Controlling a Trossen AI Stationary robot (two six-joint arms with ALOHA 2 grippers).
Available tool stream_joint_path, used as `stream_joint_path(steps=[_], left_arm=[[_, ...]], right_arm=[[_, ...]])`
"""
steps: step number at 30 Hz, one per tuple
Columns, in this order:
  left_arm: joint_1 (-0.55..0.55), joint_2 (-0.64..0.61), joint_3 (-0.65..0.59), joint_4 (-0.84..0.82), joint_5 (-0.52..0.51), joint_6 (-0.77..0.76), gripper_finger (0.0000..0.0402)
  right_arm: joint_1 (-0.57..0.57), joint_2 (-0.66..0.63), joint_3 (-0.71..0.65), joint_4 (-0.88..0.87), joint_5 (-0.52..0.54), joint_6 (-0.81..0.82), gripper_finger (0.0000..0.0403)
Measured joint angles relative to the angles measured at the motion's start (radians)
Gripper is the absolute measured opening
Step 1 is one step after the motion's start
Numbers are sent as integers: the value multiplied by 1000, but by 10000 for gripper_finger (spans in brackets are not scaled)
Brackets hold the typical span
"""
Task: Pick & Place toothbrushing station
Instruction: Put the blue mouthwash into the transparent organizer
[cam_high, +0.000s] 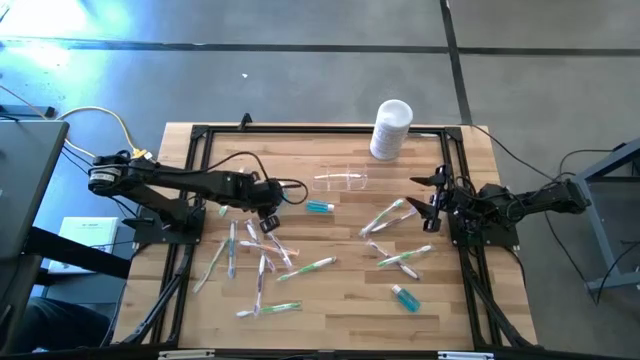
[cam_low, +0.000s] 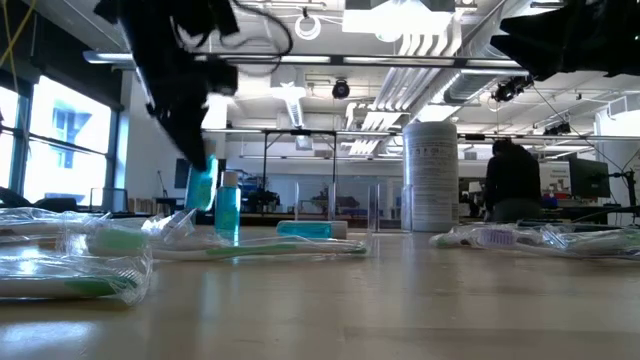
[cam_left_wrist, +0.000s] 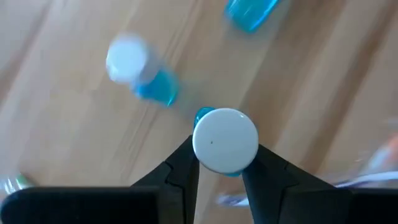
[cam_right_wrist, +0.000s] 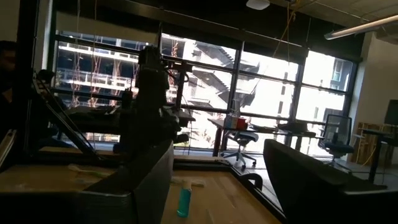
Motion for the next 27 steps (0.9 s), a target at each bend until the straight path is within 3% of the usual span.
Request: stream_joint_path(steps=[5, 10, 13, 20, 27], left_arm=[[-76, 0, 160, -10, -70, 39, 95], [-41, 0, 276, 92, -121, 98, 95], [24, 17, 318, 169, -75, 119, 95], [177, 134, 387, 263, 152, 198, 95], [246, 308, 517, 259, 177, 213, 95]], right_arm=[[0, 0, 0, 0, -2, 7, 243], [0, 0, 0, 1, -3, 14, 243], [0, 0, 0, 1, -3, 15, 243], [0, 0, 0, 1, -3, 15, 243], [0, 0, 0, -1, -1, 13, 243]])
